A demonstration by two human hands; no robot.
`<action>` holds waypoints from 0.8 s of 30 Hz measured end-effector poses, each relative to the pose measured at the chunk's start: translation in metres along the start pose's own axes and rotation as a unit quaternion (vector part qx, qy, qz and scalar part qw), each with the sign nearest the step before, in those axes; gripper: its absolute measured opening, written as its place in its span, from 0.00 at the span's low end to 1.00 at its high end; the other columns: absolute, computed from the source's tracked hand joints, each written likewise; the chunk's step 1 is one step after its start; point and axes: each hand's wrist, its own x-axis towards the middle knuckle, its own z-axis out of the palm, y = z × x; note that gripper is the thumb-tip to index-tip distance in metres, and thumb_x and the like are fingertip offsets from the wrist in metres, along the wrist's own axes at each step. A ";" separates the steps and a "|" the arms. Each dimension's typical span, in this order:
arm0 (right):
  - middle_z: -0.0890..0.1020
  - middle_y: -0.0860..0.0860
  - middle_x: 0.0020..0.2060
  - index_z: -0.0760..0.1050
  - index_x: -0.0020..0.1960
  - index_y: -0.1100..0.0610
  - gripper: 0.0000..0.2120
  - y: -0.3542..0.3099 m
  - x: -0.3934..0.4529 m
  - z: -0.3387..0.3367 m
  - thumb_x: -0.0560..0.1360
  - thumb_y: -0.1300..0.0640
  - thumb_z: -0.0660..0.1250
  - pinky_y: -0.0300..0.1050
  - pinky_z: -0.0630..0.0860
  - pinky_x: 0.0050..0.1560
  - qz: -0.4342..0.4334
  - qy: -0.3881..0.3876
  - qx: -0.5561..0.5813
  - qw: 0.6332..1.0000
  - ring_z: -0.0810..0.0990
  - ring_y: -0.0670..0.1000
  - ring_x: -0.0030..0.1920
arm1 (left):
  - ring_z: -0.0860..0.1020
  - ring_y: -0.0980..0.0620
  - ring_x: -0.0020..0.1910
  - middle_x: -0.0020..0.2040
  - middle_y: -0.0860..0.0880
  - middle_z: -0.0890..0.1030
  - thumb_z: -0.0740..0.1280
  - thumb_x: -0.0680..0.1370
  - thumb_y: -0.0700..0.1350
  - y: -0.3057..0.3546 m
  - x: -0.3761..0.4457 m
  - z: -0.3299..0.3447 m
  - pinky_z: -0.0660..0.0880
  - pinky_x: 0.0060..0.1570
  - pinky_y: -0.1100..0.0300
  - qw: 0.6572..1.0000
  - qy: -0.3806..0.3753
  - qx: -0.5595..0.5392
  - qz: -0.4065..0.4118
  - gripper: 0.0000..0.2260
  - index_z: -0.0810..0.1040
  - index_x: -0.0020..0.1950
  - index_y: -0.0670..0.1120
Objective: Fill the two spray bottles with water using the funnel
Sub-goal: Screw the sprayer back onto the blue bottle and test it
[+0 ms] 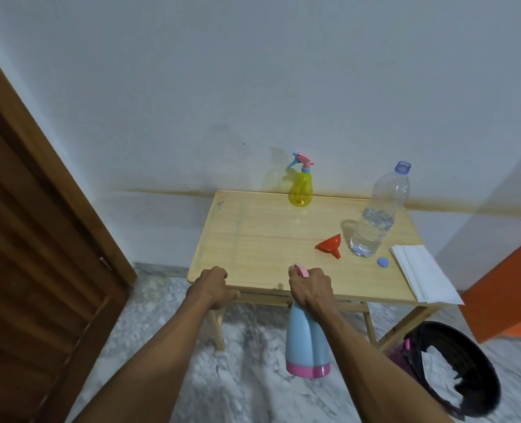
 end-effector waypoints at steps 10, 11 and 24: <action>0.81 0.58 0.45 0.78 0.46 0.60 0.22 -0.016 -0.002 0.020 0.77 0.41 0.59 0.52 0.78 0.51 -0.016 -0.030 -0.014 0.999 0.80 0.60 0.46 | 0.79 0.43 0.60 0.68 0.43 0.75 0.75 0.72 0.57 -0.024 -0.003 -0.008 0.79 0.58 0.47 0.999 0.020 -0.003 -0.034 0.34 0.70 0.74 0.46; 0.81 0.58 0.44 0.78 0.45 0.60 0.22 -0.018 -0.004 0.021 0.76 0.40 0.59 0.53 0.79 0.51 -0.021 -0.034 -0.013 0.999 0.81 0.60 0.45 | 0.79 0.43 0.60 0.68 0.43 0.75 0.75 0.72 0.57 -0.026 -0.002 -0.008 0.79 0.59 0.47 0.999 0.020 -0.007 -0.035 0.34 0.70 0.74 0.46; 0.82 0.54 0.34 0.76 0.34 0.58 0.23 -0.006 -0.005 0.000 0.77 0.42 0.61 0.49 0.75 0.42 -0.067 -0.044 0.034 0.996 0.78 0.56 0.38 | 0.76 0.44 0.65 0.71 0.44 0.72 0.74 0.75 0.56 -0.006 -0.002 0.011 0.76 0.62 0.48 1.000 0.012 -0.004 -0.004 0.33 0.68 0.75 0.45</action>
